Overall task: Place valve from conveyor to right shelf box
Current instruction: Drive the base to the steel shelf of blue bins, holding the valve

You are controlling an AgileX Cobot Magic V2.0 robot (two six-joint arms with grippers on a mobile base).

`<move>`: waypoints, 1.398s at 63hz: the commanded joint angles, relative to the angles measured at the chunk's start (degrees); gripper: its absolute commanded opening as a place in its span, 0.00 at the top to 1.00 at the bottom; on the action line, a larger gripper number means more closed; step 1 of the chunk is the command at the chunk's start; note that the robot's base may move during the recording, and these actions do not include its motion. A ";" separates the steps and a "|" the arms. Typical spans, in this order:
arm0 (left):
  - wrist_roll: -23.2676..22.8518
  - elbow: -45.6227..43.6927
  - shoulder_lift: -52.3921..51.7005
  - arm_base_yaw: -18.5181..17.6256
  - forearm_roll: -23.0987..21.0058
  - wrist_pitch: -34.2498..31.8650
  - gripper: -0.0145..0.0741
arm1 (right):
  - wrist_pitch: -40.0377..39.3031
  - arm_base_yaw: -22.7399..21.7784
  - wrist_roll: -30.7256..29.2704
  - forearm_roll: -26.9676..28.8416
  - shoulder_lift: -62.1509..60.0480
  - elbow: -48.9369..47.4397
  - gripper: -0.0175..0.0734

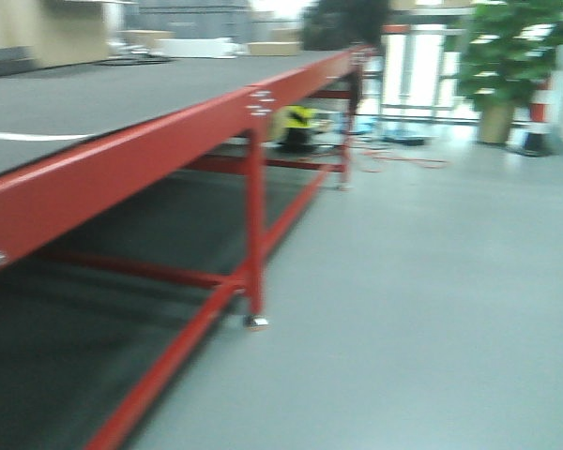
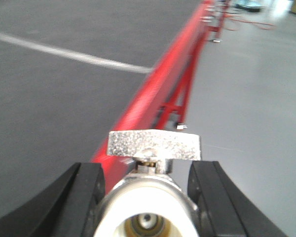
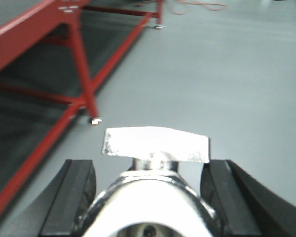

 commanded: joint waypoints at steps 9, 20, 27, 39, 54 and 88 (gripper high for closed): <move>-0.11 -0.29 -0.34 -0.26 -0.53 -3.01 0.96 | -4.34 -0.26 -0.42 0.22 -0.70 -0.52 0.99; -0.11 -0.29 -0.34 -0.26 -0.53 -3.01 0.96 | -4.34 -0.26 -0.42 0.22 -0.70 -0.52 0.99; -0.11 -0.29 -0.34 -0.26 -0.53 -3.01 0.96 | -4.34 -0.26 -0.42 0.22 -0.70 -0.52 0.99; -0.11 -0.29 -0.34 -0.26 -0.53 -3.01 0.96 | -4.34 -0.26 -0.42 0.22 -0.70 -0.52 0.99; -0.11 -0.29 -0.34 -0.26 -0.53 -3.01 0.96 | -4.34 -0.26 -0.42 0.22 -0.70 -0.52 0.99; -0.11 -0.29 -0.34 -0.16 -0.53 -2.99 0.96 | -4.34 -0.26 -0.42 0.22 -0.59 -0.52 0.99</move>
